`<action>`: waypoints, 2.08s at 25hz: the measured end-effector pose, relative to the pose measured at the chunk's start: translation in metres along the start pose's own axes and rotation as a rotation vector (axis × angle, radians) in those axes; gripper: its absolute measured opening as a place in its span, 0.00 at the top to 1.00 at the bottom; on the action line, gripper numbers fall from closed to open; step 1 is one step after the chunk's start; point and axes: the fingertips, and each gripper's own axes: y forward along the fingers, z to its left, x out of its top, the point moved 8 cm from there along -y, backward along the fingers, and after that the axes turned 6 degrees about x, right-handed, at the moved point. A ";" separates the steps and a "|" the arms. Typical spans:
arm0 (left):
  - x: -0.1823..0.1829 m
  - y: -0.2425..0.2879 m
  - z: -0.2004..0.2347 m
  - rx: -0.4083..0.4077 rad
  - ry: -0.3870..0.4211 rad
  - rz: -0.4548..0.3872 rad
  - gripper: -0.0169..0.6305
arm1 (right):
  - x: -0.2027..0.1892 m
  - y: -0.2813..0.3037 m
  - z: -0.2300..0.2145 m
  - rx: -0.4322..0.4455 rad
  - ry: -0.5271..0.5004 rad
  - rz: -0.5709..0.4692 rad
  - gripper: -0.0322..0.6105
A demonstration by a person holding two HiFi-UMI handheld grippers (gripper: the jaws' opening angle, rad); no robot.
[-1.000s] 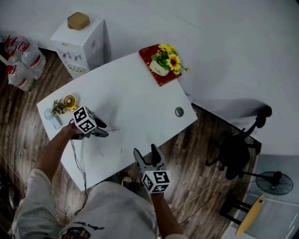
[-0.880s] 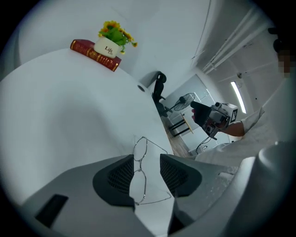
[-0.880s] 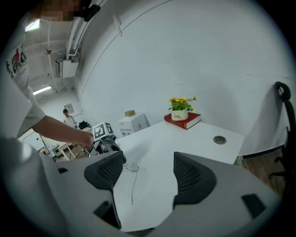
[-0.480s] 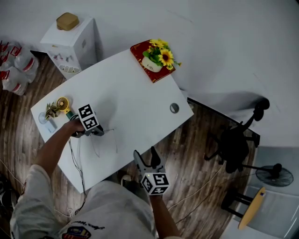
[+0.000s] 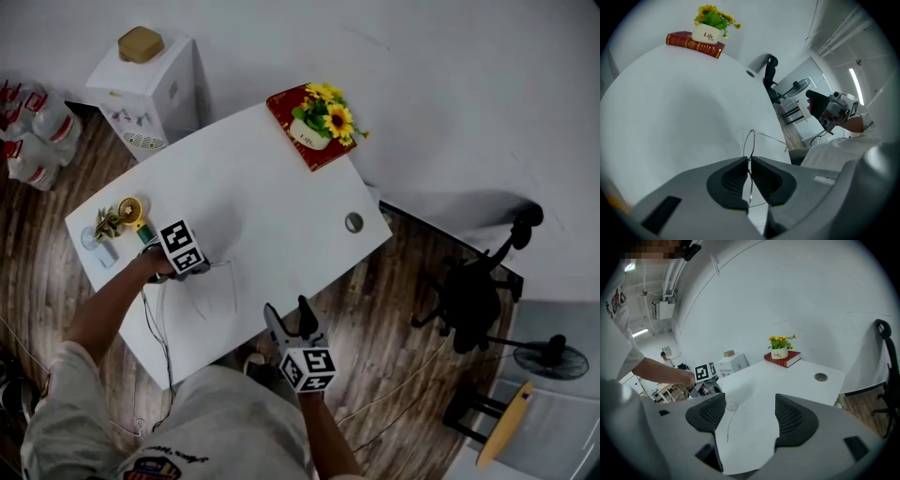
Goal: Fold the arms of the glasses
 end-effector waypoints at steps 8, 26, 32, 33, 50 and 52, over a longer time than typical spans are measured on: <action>-0.006 -0.030 -0.019 0.100 -0.023 -0.125 0.94 | 0.003 0.016 0.013 0.101 0.005 0.025 0.46; -0.022 -0.106 -0.099 0.211 -0.236 -0.331 0.94 | 0.027 0.047 0.012 0.835 0.150 0.482 0.77; -0.022 -0.123 -0.117 0.238 -0.257 -0.364 0.94 | 0.038 0.061 0.027 0.948 0.135 0.572 0.81; -0.022 -0.123 -0.119 0.244 -0.261 -0.368 0.94 | 0.039 0.062 0.029 0.967 0.145 0.585 0.85; 0.005 -0.114 -0.158 0.239 -0.319 -0.451 0.94 | 0.024 0.048 0.048 1.033 0.180 0.581 0.91; 0.011 -0.111 -0.163 0.236 -0.313 -0.449 0.94 | 0.022 0.047 0.051 1.024 0.180 0.553 0.91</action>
